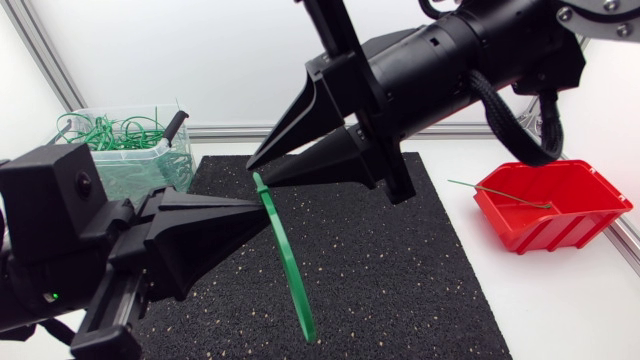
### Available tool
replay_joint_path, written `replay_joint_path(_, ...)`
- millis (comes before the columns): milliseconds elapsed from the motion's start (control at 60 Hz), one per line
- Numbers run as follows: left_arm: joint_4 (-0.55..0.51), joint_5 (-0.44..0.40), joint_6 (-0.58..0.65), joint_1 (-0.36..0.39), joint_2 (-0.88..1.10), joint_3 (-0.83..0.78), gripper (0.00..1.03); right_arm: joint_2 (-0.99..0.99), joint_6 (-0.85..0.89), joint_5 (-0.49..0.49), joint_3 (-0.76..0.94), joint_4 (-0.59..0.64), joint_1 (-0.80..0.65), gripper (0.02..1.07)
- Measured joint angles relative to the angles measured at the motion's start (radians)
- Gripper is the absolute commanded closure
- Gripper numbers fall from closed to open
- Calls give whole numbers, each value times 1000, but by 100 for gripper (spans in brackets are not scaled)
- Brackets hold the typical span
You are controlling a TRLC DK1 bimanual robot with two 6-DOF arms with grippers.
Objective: Take a green cable tie from the red box, thread the tail through the head to close it, then place it in the transparent bin on the left.
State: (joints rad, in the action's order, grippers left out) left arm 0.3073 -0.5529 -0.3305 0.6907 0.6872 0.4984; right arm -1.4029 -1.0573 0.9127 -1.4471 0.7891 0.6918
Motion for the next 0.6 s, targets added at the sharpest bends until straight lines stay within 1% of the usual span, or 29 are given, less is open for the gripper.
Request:
replay_joint_path(317,-19,-70,29,-37,3,8,100,-8,11,0,3,-7,0,80)
replay_joint_path(367,-24,-73,39,-40,3,8,100,-10,12,0,5,-8,0,88)
replay_joint_path(450,-32,-76,48,-41,3,8,100,-11,16,0,16,-11,0,97)
replay_joint_path(533,-42,-79,56,-45,3,8,100,-11,26,0,29,-16,0,100)
replay_joint_path(550,-45,-80,60,-48,3,8,100,-11,26,0,31,-16,1,101)
replay_joint_path(600,-48,-92,65,-56,3,8,100,-11,34,0,39,-22,1,101)
